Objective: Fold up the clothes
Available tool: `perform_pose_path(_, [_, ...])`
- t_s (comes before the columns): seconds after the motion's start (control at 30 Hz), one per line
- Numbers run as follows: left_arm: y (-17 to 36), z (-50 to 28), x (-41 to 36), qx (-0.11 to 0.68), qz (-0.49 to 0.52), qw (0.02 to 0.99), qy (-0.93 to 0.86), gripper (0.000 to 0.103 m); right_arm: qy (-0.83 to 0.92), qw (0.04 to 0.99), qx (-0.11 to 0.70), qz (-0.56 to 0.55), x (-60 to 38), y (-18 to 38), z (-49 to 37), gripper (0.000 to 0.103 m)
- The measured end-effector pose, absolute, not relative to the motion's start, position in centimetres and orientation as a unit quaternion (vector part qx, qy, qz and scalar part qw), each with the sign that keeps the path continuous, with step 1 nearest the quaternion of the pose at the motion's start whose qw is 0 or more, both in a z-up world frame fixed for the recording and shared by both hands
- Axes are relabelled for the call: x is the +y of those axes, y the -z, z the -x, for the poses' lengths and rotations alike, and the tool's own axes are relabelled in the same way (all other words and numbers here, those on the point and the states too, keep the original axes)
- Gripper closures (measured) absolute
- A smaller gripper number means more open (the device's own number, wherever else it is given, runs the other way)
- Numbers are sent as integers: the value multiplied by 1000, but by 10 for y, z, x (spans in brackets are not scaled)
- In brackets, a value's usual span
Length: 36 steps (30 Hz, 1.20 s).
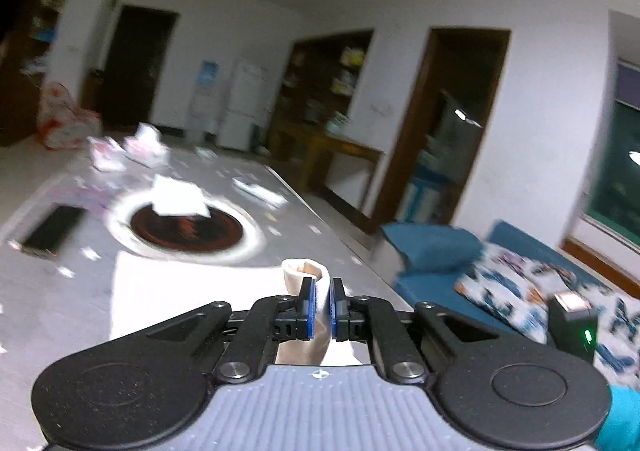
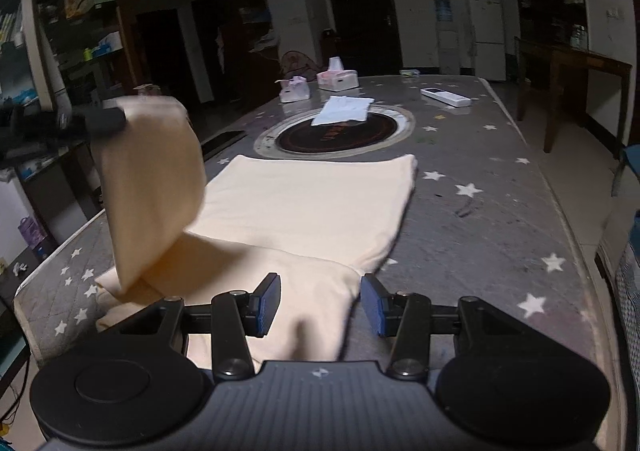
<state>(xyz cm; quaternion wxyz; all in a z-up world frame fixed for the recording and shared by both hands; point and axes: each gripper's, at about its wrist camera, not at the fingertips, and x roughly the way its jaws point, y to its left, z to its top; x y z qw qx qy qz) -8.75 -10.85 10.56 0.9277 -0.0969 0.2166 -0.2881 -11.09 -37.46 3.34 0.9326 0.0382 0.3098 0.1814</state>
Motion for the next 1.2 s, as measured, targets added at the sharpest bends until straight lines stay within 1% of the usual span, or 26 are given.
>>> perform_pose_path(0.13, [-80, 87, -128, 254, 83, 914, 305, 91, -171, 933, 315, -44, -381, -29, 109, 58])
perform_pose_path(0.17, [-75, 87, -130, 261, 79, 912, 307, 87, -169, 933, 315, -45, -382, -29, 109, 58])
perform_pose_path(0.2, [-73, 88, -130, 267, 76, 909, 311, 80, -168, 933, 315, -47, -382, -28, 109, 58])
perform_pose_path(0.27, [-68, 91, -129, 273, 69, 907, 314, 71, -169, 933, 314, -47, -381, -29, 108, 58])
perform_pose_path(0.33, [-68, 95, -121, 266, 53, 915, 299, 70, -171, 933, 312, -47, -380, -30, 108, 58])
perform_pose_path(0.43, [-63, 89, -97, 267, 29, 937, 226, 70, -178, 932, 311, -45, -376, -31, 107, 58])
perform_pose_path(0.57, [-48, 73, -61, 295, 24, 946, 133, 70, -190, 929, 315, -40, -368, -30, 106, 58])
perform_pose_path(0.7, [-34, 62, -40, 318, 34, 942, 101, 73, -198, 925, 322, -35, -360, -27, 105, 58])
perform_pose_path(0.73, [-30, 60, -36, 326, 40, 939, 102, 78, -200, 924, 324, -33, -358, -26, 105, 58])
perform_pose_path(0.77, [-27, 57, -34, 334, 42, 936, 102, 93, -202, 923, 325, -32, -356, -25, 105, 58])
perform_pose_path(0.87, [-16, 52, -30, 350, 36, 931, 92, 99, -208, 921, 328, -25, -352, -26, 106, 58])
perform_pose_path(0.93, [-12, 49, -28, 357, 31, 930, 79, 100, -209, 921, 329, -21, -351, -26, 107, 58])
perform_pose_path(1.07, [-27, 53, -23, 340, 44, 934, 96, 99, -209, 920, 332, -16, -349, -26, 105, 58])
perform_pose_path(1.13, [-35, 52, -30, 324, 32, 937, 126, 95, -211, 919, 333, -16, -347, -26, 104, 58])
perform_pose_path(1.2, [-36, 45, -39, 322, 11, 937, 135, 79, -213, 918, 334, -15, -345, -25, 104, 58])
